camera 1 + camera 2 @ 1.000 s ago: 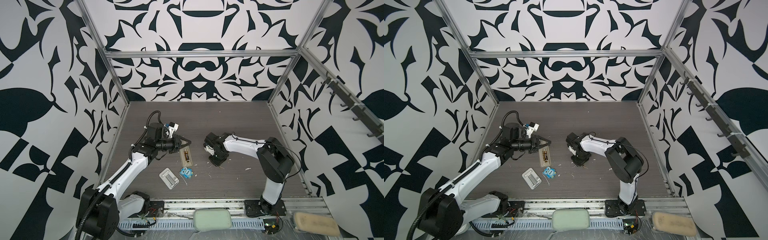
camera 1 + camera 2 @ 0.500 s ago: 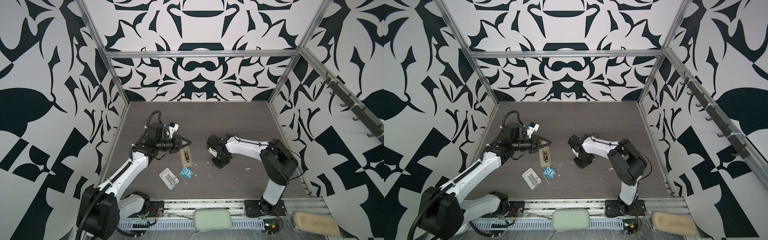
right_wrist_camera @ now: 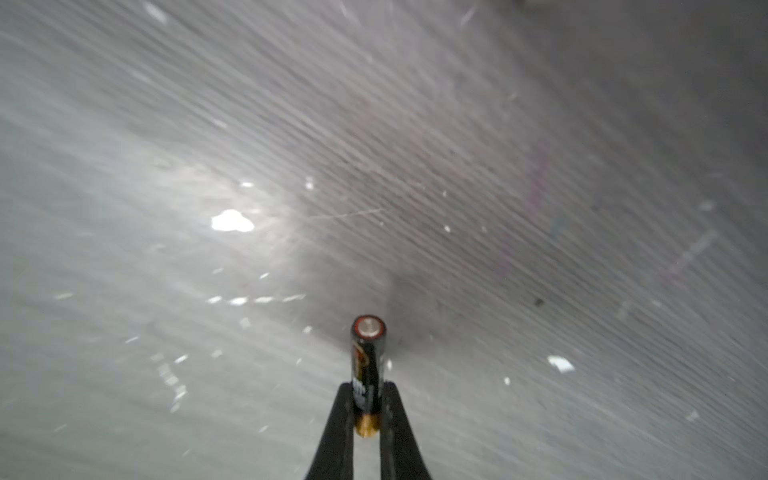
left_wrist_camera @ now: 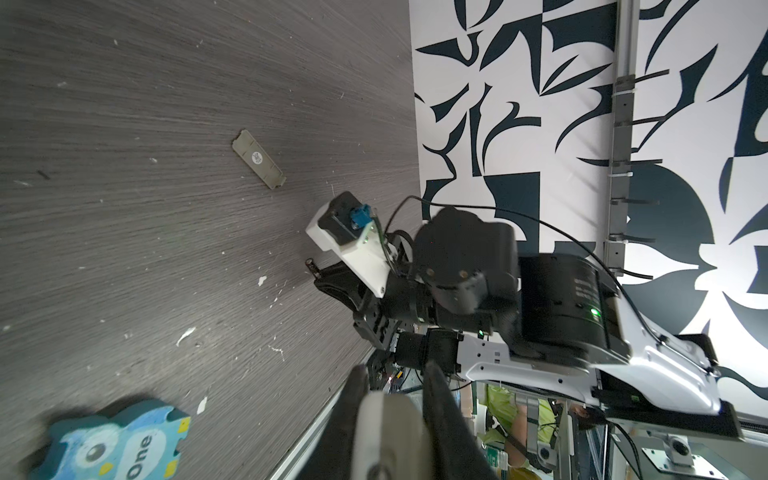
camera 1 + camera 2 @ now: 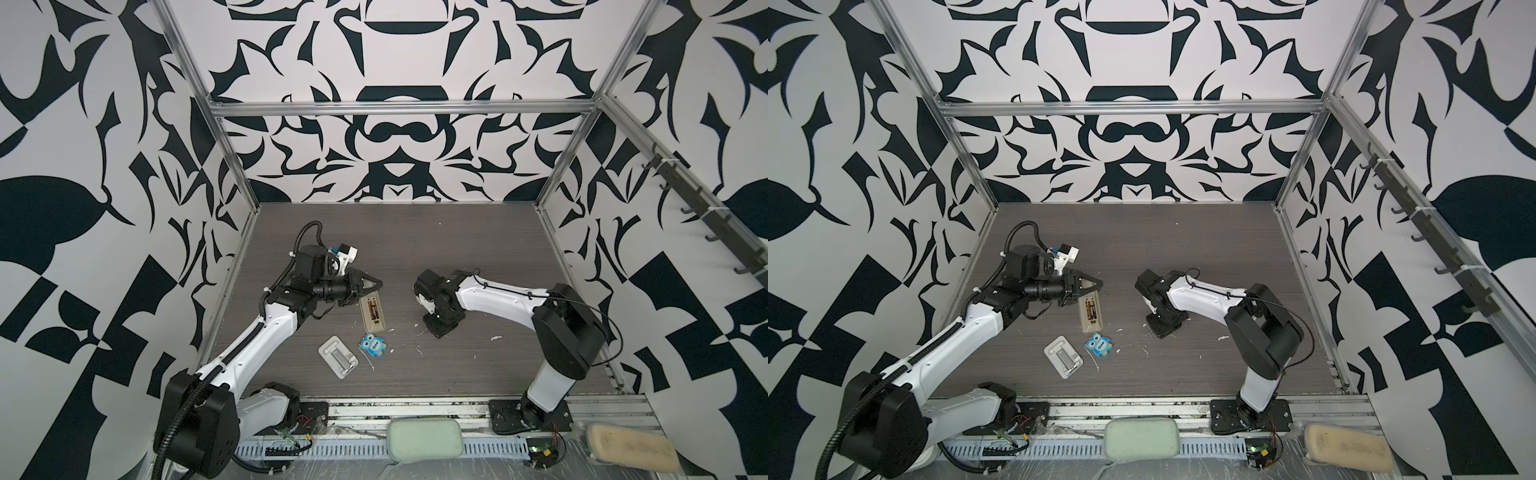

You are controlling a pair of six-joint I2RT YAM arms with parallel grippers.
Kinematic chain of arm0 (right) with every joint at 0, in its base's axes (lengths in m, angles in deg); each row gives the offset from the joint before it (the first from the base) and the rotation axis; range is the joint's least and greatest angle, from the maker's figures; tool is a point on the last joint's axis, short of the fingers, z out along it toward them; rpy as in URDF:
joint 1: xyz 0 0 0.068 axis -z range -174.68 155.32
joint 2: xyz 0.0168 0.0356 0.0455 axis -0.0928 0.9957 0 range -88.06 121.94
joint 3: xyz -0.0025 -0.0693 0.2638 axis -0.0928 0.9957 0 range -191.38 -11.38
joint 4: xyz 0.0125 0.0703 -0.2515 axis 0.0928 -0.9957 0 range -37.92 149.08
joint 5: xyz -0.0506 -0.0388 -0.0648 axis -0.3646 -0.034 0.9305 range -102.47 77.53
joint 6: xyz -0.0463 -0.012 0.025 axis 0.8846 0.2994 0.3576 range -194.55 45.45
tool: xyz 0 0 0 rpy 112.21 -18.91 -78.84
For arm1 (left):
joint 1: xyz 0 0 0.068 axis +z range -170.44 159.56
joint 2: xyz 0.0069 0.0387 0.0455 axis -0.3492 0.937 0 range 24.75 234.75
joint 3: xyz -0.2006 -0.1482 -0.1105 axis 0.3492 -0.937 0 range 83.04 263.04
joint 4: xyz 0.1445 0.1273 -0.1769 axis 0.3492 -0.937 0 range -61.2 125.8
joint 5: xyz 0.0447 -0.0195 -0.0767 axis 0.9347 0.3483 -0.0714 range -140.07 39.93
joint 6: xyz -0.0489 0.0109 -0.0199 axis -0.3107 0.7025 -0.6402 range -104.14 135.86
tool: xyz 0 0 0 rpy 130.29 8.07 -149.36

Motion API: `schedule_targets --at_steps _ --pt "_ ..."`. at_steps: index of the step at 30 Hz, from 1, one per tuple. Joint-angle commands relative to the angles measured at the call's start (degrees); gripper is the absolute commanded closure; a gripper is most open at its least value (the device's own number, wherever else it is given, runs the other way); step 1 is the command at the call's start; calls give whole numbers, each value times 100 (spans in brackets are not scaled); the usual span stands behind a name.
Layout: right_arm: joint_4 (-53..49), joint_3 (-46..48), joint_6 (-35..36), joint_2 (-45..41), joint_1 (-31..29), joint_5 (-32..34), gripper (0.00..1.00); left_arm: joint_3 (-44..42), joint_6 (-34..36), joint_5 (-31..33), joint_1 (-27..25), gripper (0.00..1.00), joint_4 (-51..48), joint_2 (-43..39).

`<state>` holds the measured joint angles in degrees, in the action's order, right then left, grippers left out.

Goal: Load the batteries into the remote control
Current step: 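Carry the battery with the right gripper toward the remote in the left gripper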

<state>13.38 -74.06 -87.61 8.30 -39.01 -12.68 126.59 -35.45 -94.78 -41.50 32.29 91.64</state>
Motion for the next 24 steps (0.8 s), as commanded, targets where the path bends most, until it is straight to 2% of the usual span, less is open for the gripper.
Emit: schedule_targets --at_steps 1,6,11,20,24 --pt "-425 -481 -631 -670 -134 -52 100 -234 -439 161 19 100 845 77" --pt "-1147 -1431 -1221 -1135 -504 -67 100 -334 -652 476 16 100 1459 313" --pt "-1626 -2381 -1466 -1087 -748 -155 100 -367 -697 760 13 100 1866 570" --pt "-1371 -3221 -1620 -521 -902 -519 100 -651 -1022 1111 -86 100 2779 1023" --pt "-1125 -3257 -1734 -324 -953 -792 100 -748 -1131 1187 -216 100 3118 1158"
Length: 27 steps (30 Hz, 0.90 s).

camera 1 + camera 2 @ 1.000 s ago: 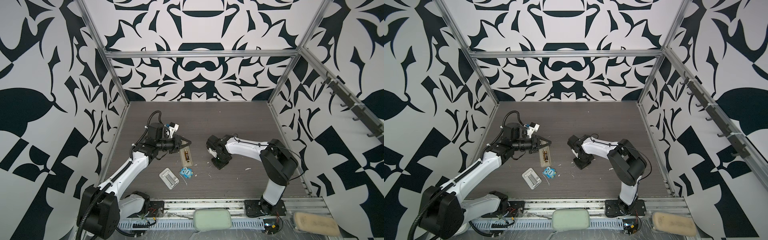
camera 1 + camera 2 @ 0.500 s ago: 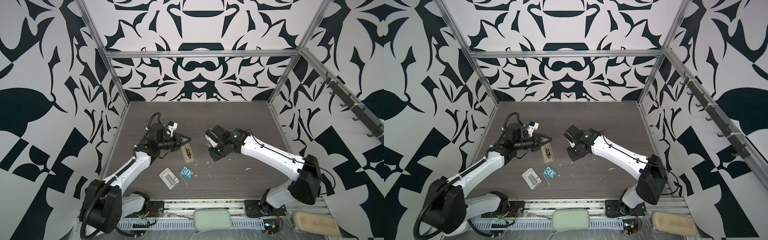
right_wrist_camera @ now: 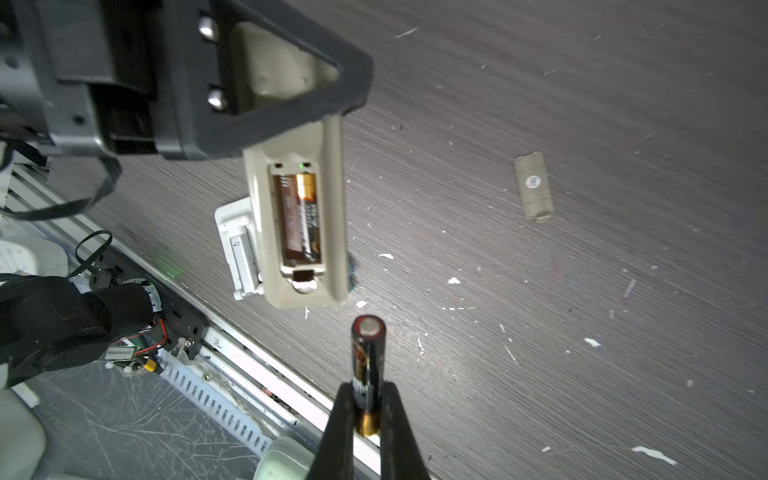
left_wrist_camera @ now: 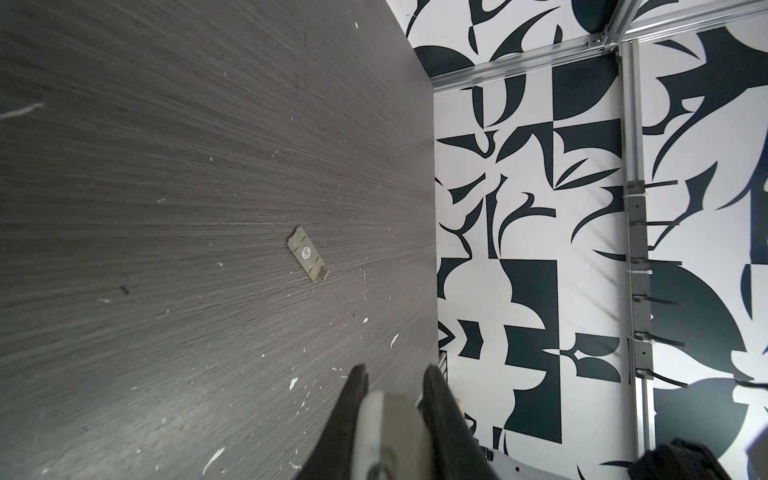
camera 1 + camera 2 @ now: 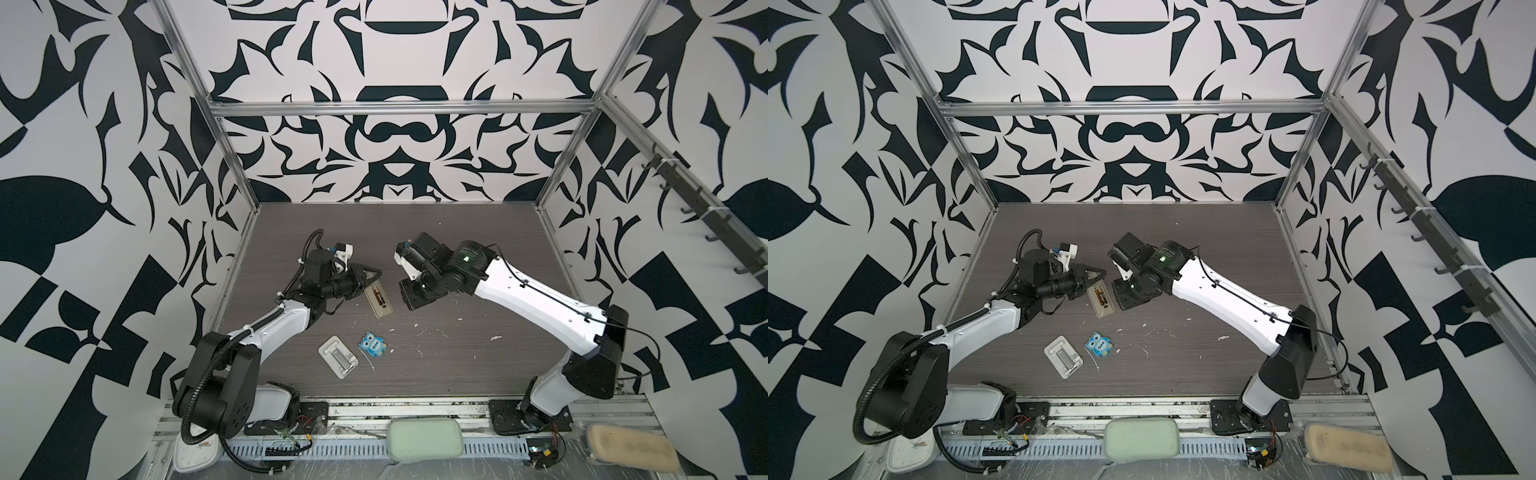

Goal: Load the batteries into the remote control
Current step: 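Carry the battery with the right gripper toward the remote in the left gripper, then lower the battery toward the open compartment with the right gripper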

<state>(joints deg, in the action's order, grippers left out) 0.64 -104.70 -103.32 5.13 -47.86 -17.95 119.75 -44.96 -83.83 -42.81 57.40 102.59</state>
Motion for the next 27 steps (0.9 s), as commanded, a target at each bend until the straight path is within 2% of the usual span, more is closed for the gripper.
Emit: schedule_targets --at_steps 1,8,27 --pt "232 -155 -218 26 -70 -334 100 -82 -202 114 -122 100 679 87" --pt "606 25 -418 241 -104 -670 100 -190 -393 150 -240 100 1157 255" --pt "640 141 -348 521 -119 -701 100 -266 -602 -162 -295 100 1733 466"
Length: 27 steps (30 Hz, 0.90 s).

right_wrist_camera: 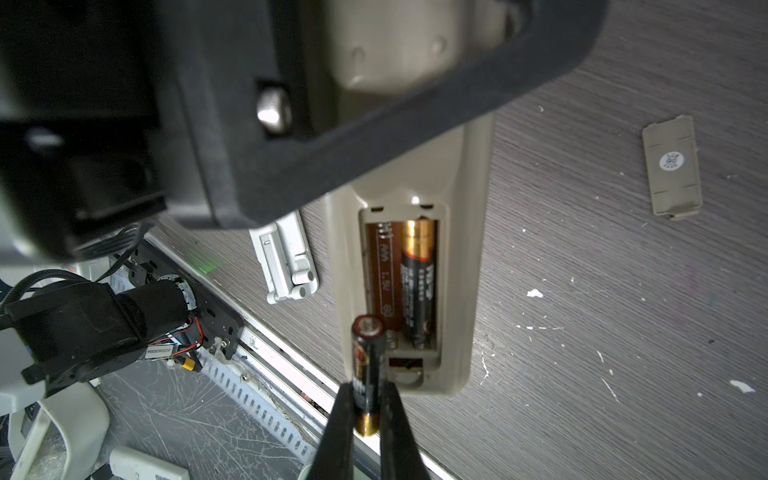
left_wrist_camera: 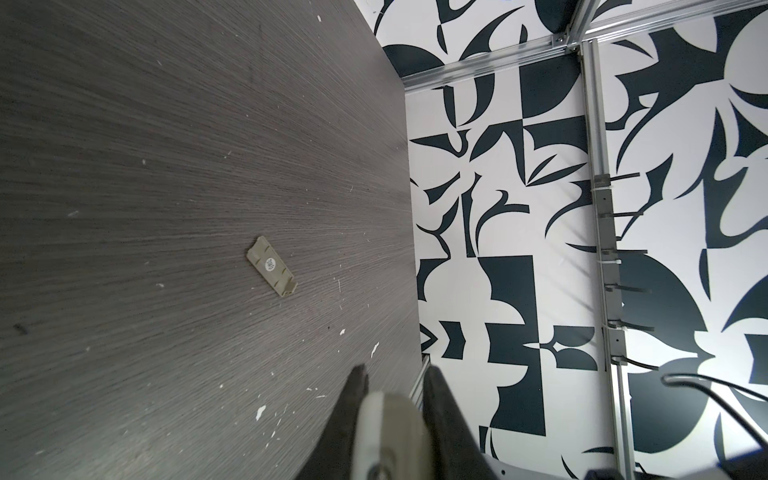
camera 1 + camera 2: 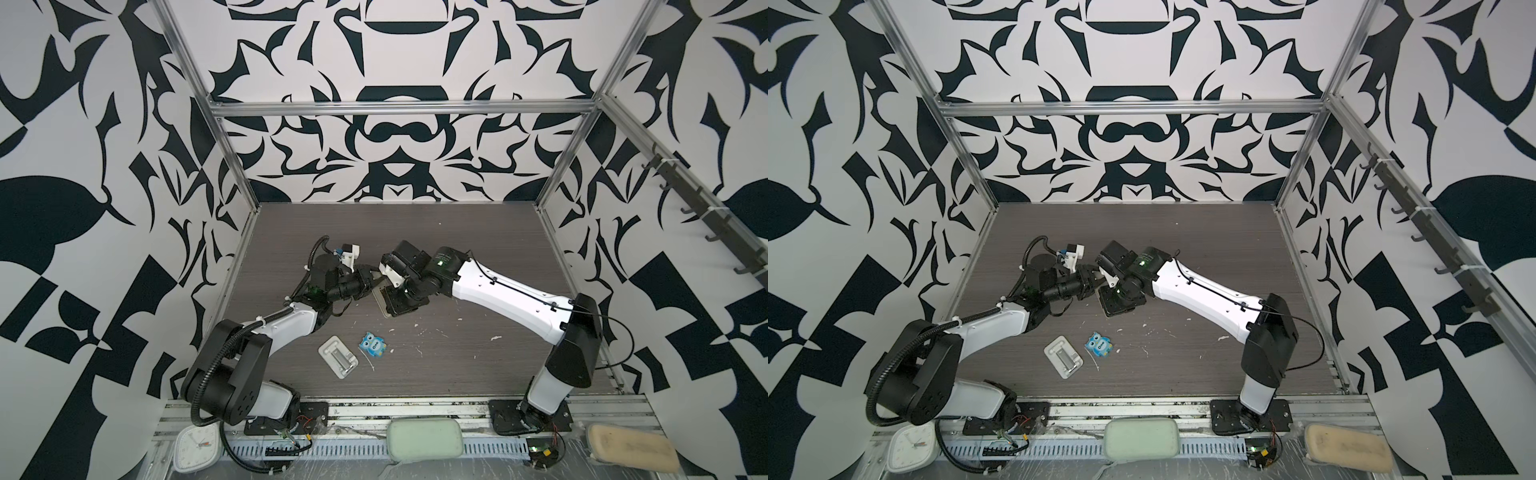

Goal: Load the batteries into the remote control
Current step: 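Lower the battery toward the open compartment with the right gripper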

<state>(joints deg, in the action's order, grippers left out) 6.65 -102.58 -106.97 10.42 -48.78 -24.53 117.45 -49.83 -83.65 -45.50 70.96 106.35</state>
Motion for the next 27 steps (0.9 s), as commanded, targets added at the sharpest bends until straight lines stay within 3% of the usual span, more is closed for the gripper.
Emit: schedule_targets --at_steps 1,27 --pt "21 -95 25 4 -26 -43 100 -52 -136 -197 -34 100 438 106" --pt "-446 -319 78 94 -26 403 100 -224 -155 -347 -212 100 650 88"
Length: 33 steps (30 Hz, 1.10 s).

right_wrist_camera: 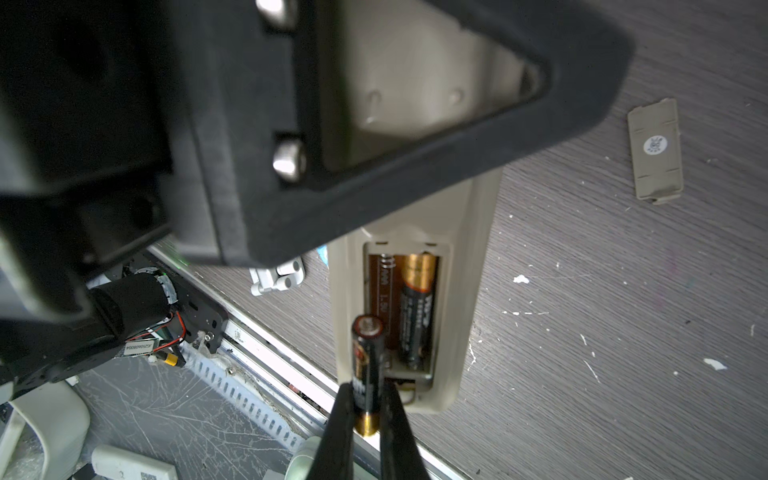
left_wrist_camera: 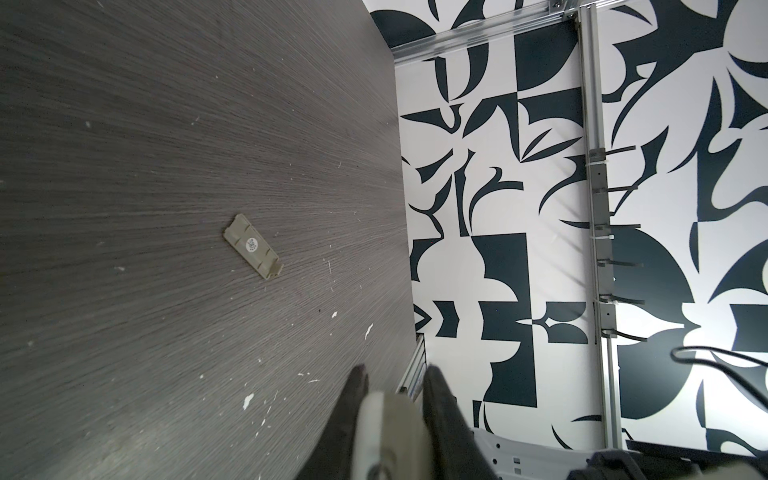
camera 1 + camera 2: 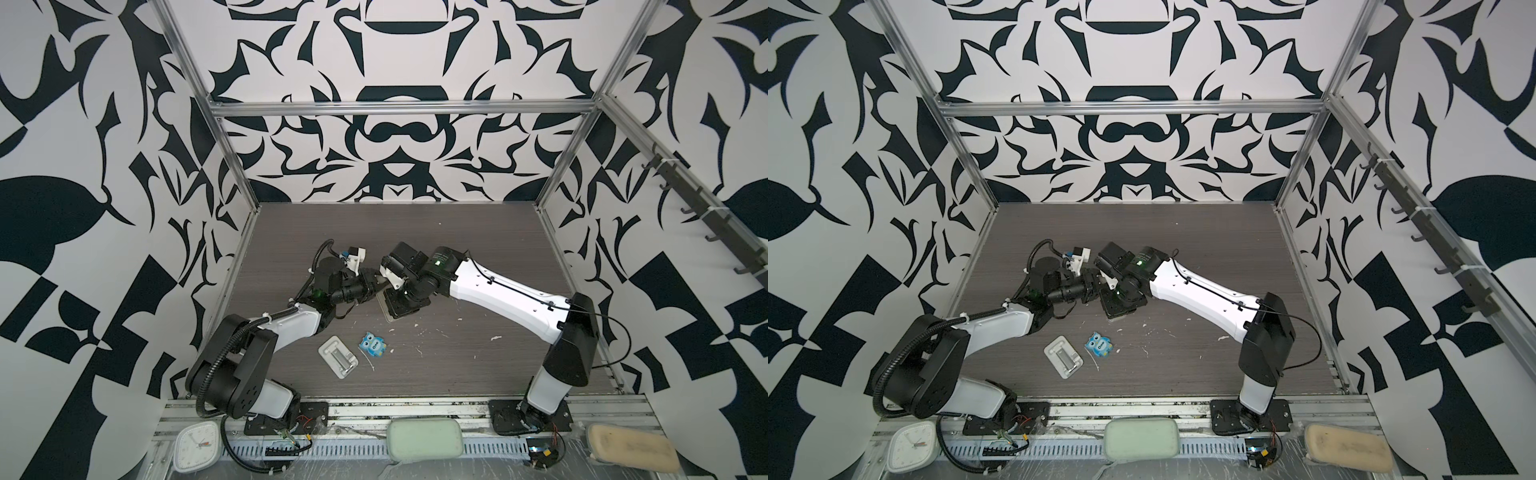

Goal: Load the batteries into the remote control
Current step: 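Lower the battery toward the open compartment with the right gripper, then insert the battery end into the compartment beside the first battery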

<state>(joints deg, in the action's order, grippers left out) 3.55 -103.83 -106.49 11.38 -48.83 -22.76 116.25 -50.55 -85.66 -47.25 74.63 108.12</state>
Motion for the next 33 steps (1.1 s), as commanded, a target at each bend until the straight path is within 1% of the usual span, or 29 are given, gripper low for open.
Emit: schedule_targets --at_steps 1,8,25,28,33 --pt "-148 -195 30 -3 -23 233 100 -113 -87 -150 -36 100 270 -104" --pt "-152 -206 47 36 -25 290 100 -147 -69 -150 -44 100 189 -209" --pt "-126 -280 83 125 -86 46 100 -88 -6 -114 -79 100 101 -225" --pt "-132 -270 63 120 -96 57 98 -74 23 -114 -89 100 46 -236" --pt "-127 -207 39 100 -97 62 93 -93 14 -97 -97 100 41 -262"
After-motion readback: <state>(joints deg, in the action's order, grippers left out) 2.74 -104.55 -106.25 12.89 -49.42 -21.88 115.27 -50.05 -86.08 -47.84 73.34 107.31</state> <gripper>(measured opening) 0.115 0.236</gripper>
